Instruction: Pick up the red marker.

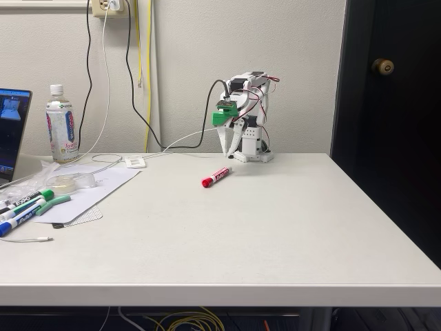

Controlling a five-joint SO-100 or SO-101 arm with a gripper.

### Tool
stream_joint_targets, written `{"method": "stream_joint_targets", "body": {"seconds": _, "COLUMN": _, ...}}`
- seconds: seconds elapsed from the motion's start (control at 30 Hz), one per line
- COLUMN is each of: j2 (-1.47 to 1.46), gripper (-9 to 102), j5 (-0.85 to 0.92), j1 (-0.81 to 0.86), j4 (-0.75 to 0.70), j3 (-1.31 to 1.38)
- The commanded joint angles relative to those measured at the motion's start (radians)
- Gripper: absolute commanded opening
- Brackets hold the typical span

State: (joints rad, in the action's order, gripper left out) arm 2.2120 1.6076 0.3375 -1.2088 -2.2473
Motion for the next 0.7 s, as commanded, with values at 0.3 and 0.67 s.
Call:
{"method": "stream_joint_targets", "body": {"seconds": 0.3, "j2": -0.16, "gripper": 0, "j5": -0.015, "j1": -0.018, "j4": -0.207, "j3": 0.325}}
{"method": "stream_joint_targets", "body": {"seconds": 0.67, "j2": -0.221, "gripper": 0, "j5": 0.018, "j1": -0.018, "j4": -0.152, "j3": 0.379}}
